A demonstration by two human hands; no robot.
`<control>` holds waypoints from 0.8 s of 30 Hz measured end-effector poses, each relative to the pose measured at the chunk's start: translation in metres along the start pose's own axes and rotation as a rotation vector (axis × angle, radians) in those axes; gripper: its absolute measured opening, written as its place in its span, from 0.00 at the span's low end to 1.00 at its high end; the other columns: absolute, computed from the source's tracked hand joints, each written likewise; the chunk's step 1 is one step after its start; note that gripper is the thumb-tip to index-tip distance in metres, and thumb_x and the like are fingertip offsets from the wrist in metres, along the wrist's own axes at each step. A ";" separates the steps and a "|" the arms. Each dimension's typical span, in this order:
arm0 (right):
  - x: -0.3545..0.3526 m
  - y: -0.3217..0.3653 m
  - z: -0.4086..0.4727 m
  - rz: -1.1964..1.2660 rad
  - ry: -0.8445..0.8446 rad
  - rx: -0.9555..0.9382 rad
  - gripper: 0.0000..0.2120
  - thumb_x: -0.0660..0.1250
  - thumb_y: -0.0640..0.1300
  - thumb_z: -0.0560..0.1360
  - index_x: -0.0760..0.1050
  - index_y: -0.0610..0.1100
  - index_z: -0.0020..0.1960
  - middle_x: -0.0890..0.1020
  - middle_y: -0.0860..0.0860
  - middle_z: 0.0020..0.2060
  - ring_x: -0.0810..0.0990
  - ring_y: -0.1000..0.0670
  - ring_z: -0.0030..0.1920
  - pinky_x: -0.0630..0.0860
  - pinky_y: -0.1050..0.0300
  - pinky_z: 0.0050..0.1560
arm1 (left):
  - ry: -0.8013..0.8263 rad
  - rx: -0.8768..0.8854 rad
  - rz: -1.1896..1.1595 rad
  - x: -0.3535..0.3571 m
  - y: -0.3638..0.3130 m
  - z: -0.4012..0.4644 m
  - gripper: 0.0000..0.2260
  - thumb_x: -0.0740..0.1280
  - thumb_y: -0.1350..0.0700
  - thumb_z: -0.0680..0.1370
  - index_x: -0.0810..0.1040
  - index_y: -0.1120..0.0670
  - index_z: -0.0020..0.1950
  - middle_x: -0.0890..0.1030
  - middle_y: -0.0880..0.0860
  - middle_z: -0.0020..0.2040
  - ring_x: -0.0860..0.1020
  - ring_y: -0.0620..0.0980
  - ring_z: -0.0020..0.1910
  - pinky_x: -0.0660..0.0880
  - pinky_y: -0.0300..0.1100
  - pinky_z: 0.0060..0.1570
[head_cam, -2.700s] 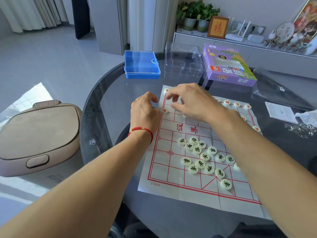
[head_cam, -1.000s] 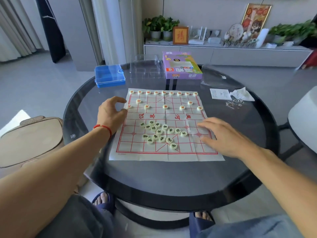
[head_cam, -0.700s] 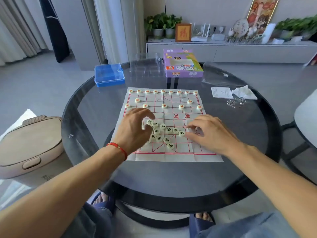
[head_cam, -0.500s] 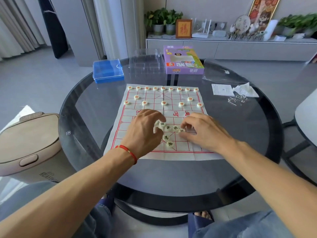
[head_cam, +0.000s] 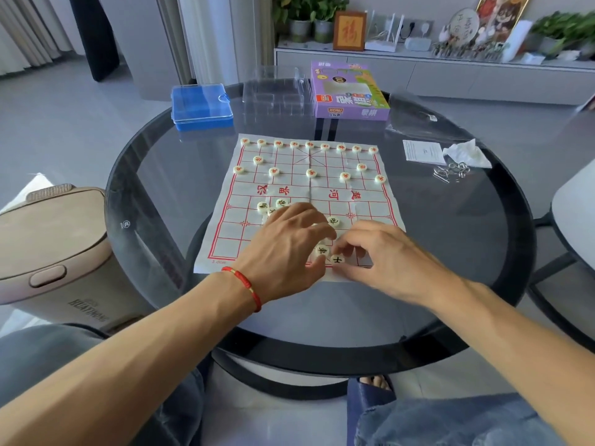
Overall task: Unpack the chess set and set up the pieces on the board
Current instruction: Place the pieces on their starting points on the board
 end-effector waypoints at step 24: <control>0.004 0.024 0.032 -0.238 0.008 0.119 0.12 0.69 0.58 0.76 0.76 0.50 0.44 0.79 0.54 0.43 0.79 0.48 0.46 0.75 0.52 0.46 | -0.116 -0.166 -0.073 -0.015 0.012 -0.001 0.13 0.67 0.66 0.70 0.85 0.54 0.51 0.84 0.53 0.53 0.76 0.55 0.56 0.78 0.53 0.52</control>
Point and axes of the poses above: each hand's wrist, its own z-axis towards the middle knuckle, its own x-axis out of the palm, y = z × x, the point moved 4 cm from there along z, towards the middle knuckle
